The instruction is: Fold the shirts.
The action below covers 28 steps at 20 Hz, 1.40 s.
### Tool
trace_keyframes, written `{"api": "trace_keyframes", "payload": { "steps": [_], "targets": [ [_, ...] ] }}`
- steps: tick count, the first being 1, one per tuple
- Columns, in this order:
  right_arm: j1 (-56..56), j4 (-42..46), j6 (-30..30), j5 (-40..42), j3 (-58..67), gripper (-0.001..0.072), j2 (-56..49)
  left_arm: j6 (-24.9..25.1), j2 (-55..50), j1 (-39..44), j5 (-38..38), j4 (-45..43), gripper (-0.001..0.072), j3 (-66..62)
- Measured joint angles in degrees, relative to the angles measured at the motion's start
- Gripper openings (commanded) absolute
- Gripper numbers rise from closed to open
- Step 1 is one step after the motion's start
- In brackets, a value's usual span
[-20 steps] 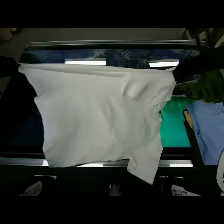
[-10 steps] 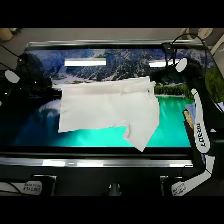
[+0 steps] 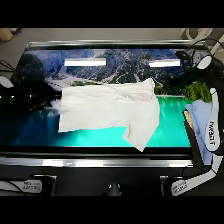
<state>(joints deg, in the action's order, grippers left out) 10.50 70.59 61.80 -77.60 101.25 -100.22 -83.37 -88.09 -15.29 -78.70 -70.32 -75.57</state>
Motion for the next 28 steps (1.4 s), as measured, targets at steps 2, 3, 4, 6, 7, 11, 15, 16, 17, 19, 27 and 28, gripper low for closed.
{"api": "trace_keyframes", "payload": {
  "steps": [2, 3, 4, 6, 7, 11, 15, 16, 17, 19, 27, 28],
  "targets": [
    [1.90, 0.09, -2.51, -6.34, -0.74, 0.0430, 0.24, 2.03, 1.84, -2.82, -1.46, 1.05, 0.0538, 6.82],
    [2.38, 0.04, -3.65, -8.81, -1.05, 0.0430, 0.33, 3.21, 2.45, -3.74, -1.49, 2.14, 0.0538, 9.77],
    [2.69, 0.04, -4.42, -10.58, -1.27, 0.0430, 0.37, 4.37, 2.89, -4.50, -1.46, 3.04, 0.0537, 12.61],
    [2.97, -0.07, -5.53, -12.85, -1.55, 0.0429, 0.44, 6.12, 3.37, -5.11, 0.17, 4.98, 0.0504, 16.79],
    [3.06, -0.13, -5.92, -13.57, -1.60, 0.0429, 0.44, 6.91, 3.52, -5.09, 1.20, 6.29, 0.0500, 18.58],
    [3.21, -0.26, -7.02, -14.84, -1.79, 0.0429, 0.48, 8.63, 3.26, -4.07, 4.79, 9.88, 0.0500, 22.18],
    [3.26, 0.15, -7.80, -15.06, -1.79, 0.0429, 0.48, 9.29, 2.23, -2.69, 6.03, 12.61, 0.0465, 23.10],
    [3.26, 0.31, -7.85, -15.08, -1.79, 0.0429, 0.50, 9.35, 2.05, -2.27, 6.56, 12.87, 0.0337, 23.21],
    [3.26, 0.35, -7.89, -15.21, -1.79, 0.0429, 0.48, 9.51, 1.68, -1.86, 7.43, 13.18, 0.0250, 23.39],
    [3.32, 0.44, -8.00, -15.47, -1.79, 0.0429, 0.48, 9.46, 1.42, -1.07, 8.48, 13.42, 0.0240, 23.50],
    [3.30, 0.02, -9.05, -17.40, -9.01, 0.0433, 1.75, 8.94, 1.49, 0.90, 10.64, 13.64, 0.0021, 23.65],
    [3.32, -0.17, -9.31, -16.50, -12.17, 0.0433, 2.51, 9.31, 1.73, 1.01, 10.80, 13.51, 0.0021, 23.65]
  ]
}}
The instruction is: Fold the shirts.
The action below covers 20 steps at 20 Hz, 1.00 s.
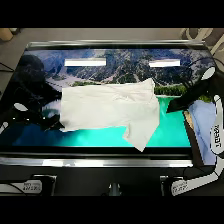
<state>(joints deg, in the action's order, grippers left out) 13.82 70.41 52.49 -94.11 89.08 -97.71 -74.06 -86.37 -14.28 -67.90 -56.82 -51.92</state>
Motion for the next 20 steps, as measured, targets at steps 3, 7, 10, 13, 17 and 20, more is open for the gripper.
{"api": "trace_keyframes", "payload": {
  "steps": [3, 7, 10, 13, 17, 20],
  "targets": [
    [-0.02, -2.03, -0.48, 3.91, -9.38, 0.0432, 1.66, 1.53, 1.03, 0.00, 0.46, -0.50, 0.0021, -0.02],
    [0.00, -5.40, -0.57, 11.21, -17.53, 0.0429, 2.45, 2.97, 2.23, 0.02, -0.24, 0.15, 0.0021, -0.04],
    [-0.02, -8.85, -0.48, 16.46, -20.79, 0.0381, 2.64, 3.30, 2.58, 0.02, -0.48, 0.37, 0.0021, -0.04],
    [-0.02, -10.69, 0.76, 19.71, -22.32, 0.0334, 2.73, 3.43, 2.71, 0.02, -0.55, 1.07, 0.0021, -0.04],
    [-1.05, -11.34, 2.21, 21.33, -23.02, 0.0022, 2.45, 3.54, 2.75, 0.04, -0.52, 1.64, 0.0021, -0.04],
    [-2.27, -12.44, 2.60, 22.53, -21.94, 0.0017, 2.62, 3.56, 3.37, 0.04, -0.74, 2.64, 0.0019, -0.90]
  ]
}}
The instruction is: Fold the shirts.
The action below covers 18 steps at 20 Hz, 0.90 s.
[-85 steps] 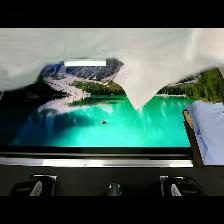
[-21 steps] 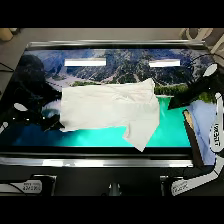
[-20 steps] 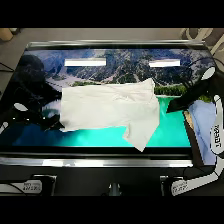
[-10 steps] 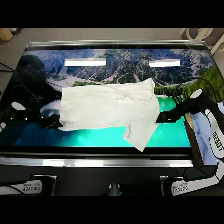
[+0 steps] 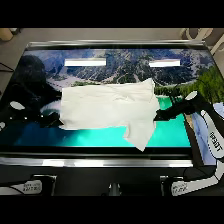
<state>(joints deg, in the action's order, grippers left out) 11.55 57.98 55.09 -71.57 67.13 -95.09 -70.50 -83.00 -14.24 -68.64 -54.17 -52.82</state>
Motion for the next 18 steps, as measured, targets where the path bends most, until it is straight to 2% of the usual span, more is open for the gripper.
{"api": "trace_keyframes", "payload": {
  "steps": [3, 6, 10, 14, 18],
  "targets": [
    [-0.37, 0.79, -2.05, -2.60, 6.99, 0.0017, 3.26, 0.02, 4.46, -0.52, -0.26, 0.59, 0.0019, -5.68],
    [-0.52, 3.76, -4.02, -3.98, 20.92, 0.0018, 11.10, -1.53, 12.70, -1.88, 1.27, 0.98, 0.0020, -19.45],
    [-0.61, 9.77, -5.73, 2.93, 41.51, 0.0017, 27.69, -4.52, 24.76, -2.91, 8.52, 1.49, 0.0020, -41.88],
    [-0.59, 18.67, -3.67, 9.53, 48.68, 0.0017, 42.01, -6.71, 34.77, -3.23, 14.91, 1.29, 0.0020, -52.96],
    [-0.59, 22.95, -1.51, 9.01, 50.53, 0.0017, 46.80, -9.03, 38.75, -3.26, 16.00, 1.03, 0.0019, -55.71]
  ]
}}
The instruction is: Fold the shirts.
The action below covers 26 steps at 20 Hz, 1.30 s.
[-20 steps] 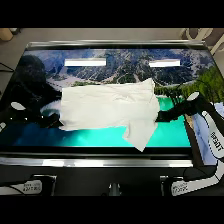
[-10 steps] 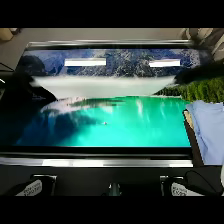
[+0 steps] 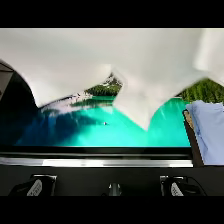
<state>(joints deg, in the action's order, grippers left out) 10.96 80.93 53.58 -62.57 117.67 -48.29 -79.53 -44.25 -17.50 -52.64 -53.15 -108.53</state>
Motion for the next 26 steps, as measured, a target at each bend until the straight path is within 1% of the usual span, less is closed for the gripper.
{"api": "trace_keyframes", "payload": {
  "steps": [3, 6, 9, 12, 14, 16, 17, 19, 21, 23, 26],
  "targets": [
    [0.00, 1.27, 0.61, -0.33, 0.50, 0.0017, 1.60, -0.59, 1.79, 0.00, 0.07, -0.17, 0.0018, -0.74],
    [0.00, 1.86, 1.42, -3.91, 0.63, 0.0017, 1.33, -1.99, 1.53, 0.00, -4.33, -1.90, 0.0018, -0.92],
    [0.00, 2.36, 1.90, -10.03, 0.72, 0.0017, -1.46, -3.17, -1.27, 0.02, -10.05, -2.56, 0.0018, -1.03],
    [-0.02, 2.29, 2.12, -17.84, 0.39, 0.0017, -8.15, -3.69, -7.23, 0.31, -17.64, -3.69, 0.0019, 0.61],
    [-0.20, 2.29, 2.40, -23.91, -1.38, 0.0017, -14.88, -3.87, -12.28, 1.62, -22.16, -4.87, 0.0019, 4.90],
    [-1.44, 2.43, 2.95, -28.46, -4.46, 0.0017, -22.51, -3.85, -17.35, 4.00, -23.96, -7.17, 0.0019, 10.91],
    [-2.54, 2.56, 3.04, -29.00, -5.84, 0.0017, -26.49, -3.43, -20.04, 5.35, -23.67, -8.41, 0.0019, 13.84],
    [-4.81, 2.67, 3.50, -26.49, -7.69, 0.0018, -34.56, -2.82, -26.12, 7.52, -20.81, -10.36, 0.0019, 17.77],
    [-6.38, 2.27, 5.35, -22.05, -8.52, 0.0018, -41.29, -2.78, -32.68, 8.70, -16.94, -11.61, 0.0019, 18.84],
    [-7.13, 1.97, 7.58, -17.03, -9.07, 0.0018, -47.21, -3.48, -39.71, 9.42, -14.10, -12.24, 0.0021, 17.88],
    [-7.72, 1.20, 9.05, -8.52, -9.40, 0.0018, -52.89, -4.04, -48.87, 10.21, -9.81, -12.50, 0.0021, 14.71]
  ]
}}
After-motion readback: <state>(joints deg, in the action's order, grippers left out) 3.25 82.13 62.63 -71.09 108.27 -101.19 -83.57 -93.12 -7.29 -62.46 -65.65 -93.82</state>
